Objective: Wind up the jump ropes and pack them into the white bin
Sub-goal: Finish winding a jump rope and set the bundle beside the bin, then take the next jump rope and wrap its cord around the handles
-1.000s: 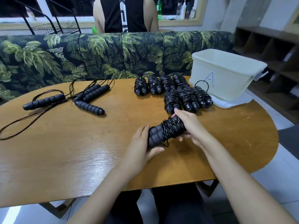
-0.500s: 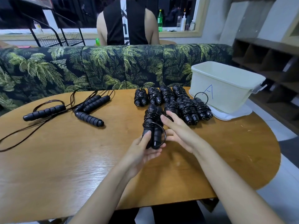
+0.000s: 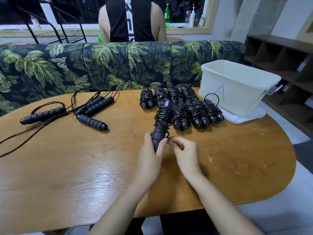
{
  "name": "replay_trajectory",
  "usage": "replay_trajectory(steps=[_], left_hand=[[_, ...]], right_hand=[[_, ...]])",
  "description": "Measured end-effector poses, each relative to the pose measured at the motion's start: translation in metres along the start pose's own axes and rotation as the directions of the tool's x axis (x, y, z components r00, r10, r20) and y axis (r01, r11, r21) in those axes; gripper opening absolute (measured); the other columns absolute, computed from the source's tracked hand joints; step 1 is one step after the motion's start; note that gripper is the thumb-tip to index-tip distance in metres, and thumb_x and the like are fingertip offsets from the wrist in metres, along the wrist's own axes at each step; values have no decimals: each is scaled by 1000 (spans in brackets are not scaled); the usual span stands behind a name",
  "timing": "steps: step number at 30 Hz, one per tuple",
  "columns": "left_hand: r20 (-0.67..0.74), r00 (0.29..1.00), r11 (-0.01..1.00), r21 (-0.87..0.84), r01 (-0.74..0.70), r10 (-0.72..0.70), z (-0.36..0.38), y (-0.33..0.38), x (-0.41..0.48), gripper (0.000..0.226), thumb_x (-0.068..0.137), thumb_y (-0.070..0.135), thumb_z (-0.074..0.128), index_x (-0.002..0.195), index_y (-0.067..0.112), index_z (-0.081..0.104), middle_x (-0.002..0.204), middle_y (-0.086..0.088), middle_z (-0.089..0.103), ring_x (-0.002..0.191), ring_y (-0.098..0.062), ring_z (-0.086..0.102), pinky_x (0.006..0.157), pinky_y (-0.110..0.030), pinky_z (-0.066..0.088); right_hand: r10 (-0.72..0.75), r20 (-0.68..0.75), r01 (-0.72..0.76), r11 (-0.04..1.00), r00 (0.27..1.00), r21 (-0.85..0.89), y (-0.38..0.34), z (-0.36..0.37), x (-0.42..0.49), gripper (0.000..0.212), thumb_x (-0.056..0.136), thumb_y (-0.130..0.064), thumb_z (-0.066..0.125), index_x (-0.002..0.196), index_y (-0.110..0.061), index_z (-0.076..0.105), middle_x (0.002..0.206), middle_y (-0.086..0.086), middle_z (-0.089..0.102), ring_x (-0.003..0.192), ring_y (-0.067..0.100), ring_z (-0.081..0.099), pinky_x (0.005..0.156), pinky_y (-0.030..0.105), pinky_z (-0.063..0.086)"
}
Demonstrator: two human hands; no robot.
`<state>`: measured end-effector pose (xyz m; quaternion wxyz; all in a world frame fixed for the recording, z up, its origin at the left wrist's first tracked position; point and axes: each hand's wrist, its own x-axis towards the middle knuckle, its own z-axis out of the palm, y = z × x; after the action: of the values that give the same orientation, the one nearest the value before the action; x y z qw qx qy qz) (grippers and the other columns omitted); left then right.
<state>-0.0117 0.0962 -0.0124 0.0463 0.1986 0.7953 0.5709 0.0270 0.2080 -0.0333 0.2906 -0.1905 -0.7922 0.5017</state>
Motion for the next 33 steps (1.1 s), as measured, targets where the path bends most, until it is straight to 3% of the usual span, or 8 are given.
replay_trajectory(steps=[2,6,12,14,17,21,26,33], left_hand=[[-96,967,884,435,-173,236,2,-3,4,45,91,35,56,129,14,44,101,-4,53,93,-23,47,78,-35,44],[-138,921,642,754,-141,365,9,-3,3,66,75,23,77,131,1,49,94,-17,54,80,-33,52,65,-40,48],[59,979,903,379,-202,195,-1,-1,-4,60,90,40,60,143,23,39,129,-7,38,118,-24,38,100,-35,38],[52,998,999,-8,38,-37,-19,4,12,55,90,39,60,140,24,43,135,-3,40,118,-16,45,94,-26,43],[374,872,759,-453,468,-314,-38,8,35,48,88,31,62,127,6,52,122,-11,62,99,-17,66,77,-22,54],[354,891,887,-256,385,-284,-31,-1,47,20,82,12,73,101,10,71,97,-8,74,98,-26,69,90,-41,55],[247,918,889,-265,372,-311,-19,-9,55,41,80,-2,72,118,10,62,96,-15,72,80,-24,69,81,-41,58],[201,900,860,-271,431,-388,-17,-6,116,44,83,-4,68,123,-5,52,88,-22,68,63,-22,64,63,-33,60]], right_hand=[[178,217,-236,931,960,279,-14,4,-3,22,95,-5,51,88,-15,69,77,-5,72,77,16,65,76,31,53],[252,661,-705,329,706,628,-35,-7,2,34,90,-36,48,99,-7,64,80,1,64,71,11,57,71,25,45],[304,523,-585,608,796,537,-12,-9,17,38,91,-30,57,118,-4,63,110,11,72,102,22,67,88,33,53],[287,567,-599,625,772,500,-5,-20,27,40,84,-33,60,114,-8,65,106,9,71,94,19,61,82,32,49],[224,674,-599,697,704,394,-4,-36,41,37,90,-35,55,116,-9,65,104,6,69,86,13,59,75,28,43],[190,712,-445,875,677,190,1,-36,55,34,98,-31,51,125,-12,59,116,6,70,107,18,66,89,32,52],[157,480,-129,987,863,-91,4,-19,66,37,88,-39,66,117,-17,60,113,-2,69,105,15,64,95,42,51],[-54,243,206,724,968,-658,-14,4,117,46,92,-55,52,108,-13,63,105,6,59,106,27,44,87,39,39]])
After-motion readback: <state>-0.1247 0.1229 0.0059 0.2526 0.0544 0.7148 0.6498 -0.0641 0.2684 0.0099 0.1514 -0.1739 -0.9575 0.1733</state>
